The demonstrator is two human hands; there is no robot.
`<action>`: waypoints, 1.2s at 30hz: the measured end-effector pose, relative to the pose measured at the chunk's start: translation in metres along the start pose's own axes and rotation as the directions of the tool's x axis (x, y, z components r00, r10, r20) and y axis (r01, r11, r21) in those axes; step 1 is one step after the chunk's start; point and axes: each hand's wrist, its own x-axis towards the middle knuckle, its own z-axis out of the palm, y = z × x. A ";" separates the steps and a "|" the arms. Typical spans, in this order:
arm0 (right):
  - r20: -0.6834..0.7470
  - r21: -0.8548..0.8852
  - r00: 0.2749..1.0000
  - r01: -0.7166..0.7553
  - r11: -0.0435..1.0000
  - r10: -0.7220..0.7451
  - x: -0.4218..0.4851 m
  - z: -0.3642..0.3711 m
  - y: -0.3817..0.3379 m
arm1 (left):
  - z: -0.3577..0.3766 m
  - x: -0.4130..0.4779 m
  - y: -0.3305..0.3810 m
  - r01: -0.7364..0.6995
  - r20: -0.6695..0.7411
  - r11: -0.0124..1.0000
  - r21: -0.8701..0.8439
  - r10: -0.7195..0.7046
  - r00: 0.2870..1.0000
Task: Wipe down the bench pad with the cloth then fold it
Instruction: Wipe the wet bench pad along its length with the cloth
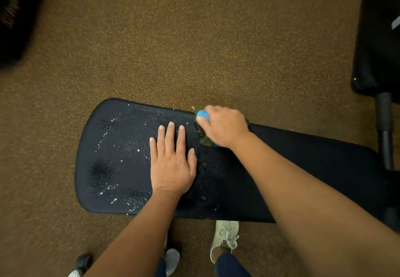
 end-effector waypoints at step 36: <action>-0.055 0.007 0.995 -0.083 0.997 0.083 -0.010 -0.001 0.013 | 0.003 0.000 -0.002 -0.011 0.021 1.000 -0.015 0.012 1.000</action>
